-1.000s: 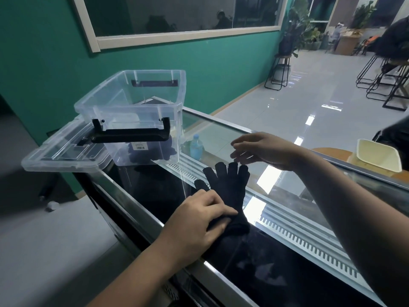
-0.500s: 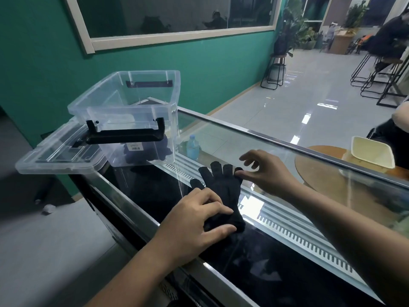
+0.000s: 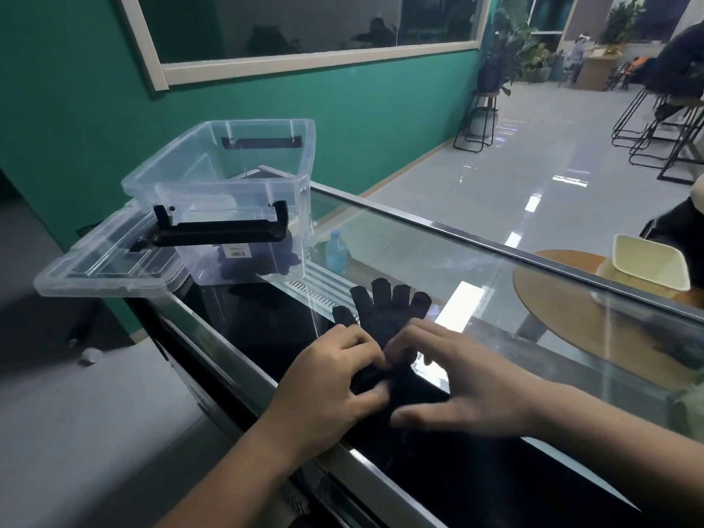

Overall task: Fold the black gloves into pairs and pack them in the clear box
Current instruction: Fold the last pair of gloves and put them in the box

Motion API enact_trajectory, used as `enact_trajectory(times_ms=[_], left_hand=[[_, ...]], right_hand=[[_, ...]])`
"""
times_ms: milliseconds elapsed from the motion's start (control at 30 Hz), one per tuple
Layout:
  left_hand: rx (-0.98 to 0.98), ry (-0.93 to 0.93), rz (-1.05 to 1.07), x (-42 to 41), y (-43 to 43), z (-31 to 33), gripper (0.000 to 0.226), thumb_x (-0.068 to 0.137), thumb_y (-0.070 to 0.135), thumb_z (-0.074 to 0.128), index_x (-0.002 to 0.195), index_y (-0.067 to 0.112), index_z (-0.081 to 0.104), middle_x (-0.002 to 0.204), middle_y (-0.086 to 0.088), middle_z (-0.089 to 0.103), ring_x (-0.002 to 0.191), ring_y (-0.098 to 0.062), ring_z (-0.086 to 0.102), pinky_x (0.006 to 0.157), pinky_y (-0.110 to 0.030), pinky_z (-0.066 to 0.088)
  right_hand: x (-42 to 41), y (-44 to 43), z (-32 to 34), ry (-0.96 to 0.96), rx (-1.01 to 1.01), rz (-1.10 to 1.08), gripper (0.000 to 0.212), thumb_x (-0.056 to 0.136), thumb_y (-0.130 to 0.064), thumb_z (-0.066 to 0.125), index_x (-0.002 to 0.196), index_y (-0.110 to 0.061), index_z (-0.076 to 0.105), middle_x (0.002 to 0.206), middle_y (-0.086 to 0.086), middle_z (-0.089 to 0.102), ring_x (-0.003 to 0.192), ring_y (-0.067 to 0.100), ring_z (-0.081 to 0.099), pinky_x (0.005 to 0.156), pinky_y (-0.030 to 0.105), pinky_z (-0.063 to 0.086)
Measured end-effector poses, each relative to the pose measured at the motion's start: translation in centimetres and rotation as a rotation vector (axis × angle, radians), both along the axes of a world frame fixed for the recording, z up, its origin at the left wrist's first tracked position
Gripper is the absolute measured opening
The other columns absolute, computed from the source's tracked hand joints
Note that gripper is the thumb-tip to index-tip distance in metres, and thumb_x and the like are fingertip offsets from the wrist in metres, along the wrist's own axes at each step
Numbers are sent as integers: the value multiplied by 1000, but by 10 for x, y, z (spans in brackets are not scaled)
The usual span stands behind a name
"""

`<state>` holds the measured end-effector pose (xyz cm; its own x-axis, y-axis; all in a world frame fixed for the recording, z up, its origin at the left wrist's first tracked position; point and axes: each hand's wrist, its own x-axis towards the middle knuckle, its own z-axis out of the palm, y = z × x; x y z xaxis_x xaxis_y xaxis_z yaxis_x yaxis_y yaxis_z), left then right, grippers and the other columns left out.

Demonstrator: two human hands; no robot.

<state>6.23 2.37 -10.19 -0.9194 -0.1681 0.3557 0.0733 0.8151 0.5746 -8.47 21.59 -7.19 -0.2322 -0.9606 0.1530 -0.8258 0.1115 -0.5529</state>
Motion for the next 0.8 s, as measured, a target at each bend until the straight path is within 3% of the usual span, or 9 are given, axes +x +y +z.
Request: enact_trajectory(times_ms=[67, 267, 400, 567, 800], left_hand=[[33, 16, 22, 0, 1, -1, 14, 91, 40, 74, 100, 30, 76, 104, 18, 65, 101, -8, 66, 87, -30, 54], [64, 56, 68, -1, 1, 2, 16, 92, 47, 74, 95, 31, 73, 99, 18, 68, 105, -11, 64, 90, -28, 51], [87, 20, 110, -2, 0, 2, 20, 88, 53, 77, 98, 36, 72, 99, 19, 67, 103, -9, 63, 86, -22, 50], [296, 25, 169, -6, -1, 3, 7, 96, 31, 78, 95, 36, 73, 83, 11, 75, 81, -11, 73, 71, -21, 54], [354, 8, 279, -13, -2, 4, 23, 91, 27, 84, 103, 35, 66, 79, 4, 71, 68, -10, 67, 66, -13, 49]], right_hand=[[-1, -1, -6, 58, 1, -4, 52, 86, -58, 83, 125, -34, 58, 118, -20, 56, 114, 6, 58, 93, 19, 47], [-10, -10, -27, 114, -148, -80, 19, 97, -27, 79, 110, -31, 65, 101, -23, 61, 92, -2, 59, 77, 16, 47], [-11, -12, -27, 8, -226, -160, 13, 97, -27, 81, 105, -29, 71, 93, -19, 71, 82, 5, 64, 70, 16, 48], [-9, -13, -26, -70, -283, -322, 18, 93, -27, 85, 101, -26, 69, 77, -17, 69, 72, 0, 64, 63, 11, 43], [-13, -24, -33, 55, -257, -466, 25, 90, -36, 84, 92, -26, 61, 71, -14, 64, 70, 6, 59, 60, 20, 42]])
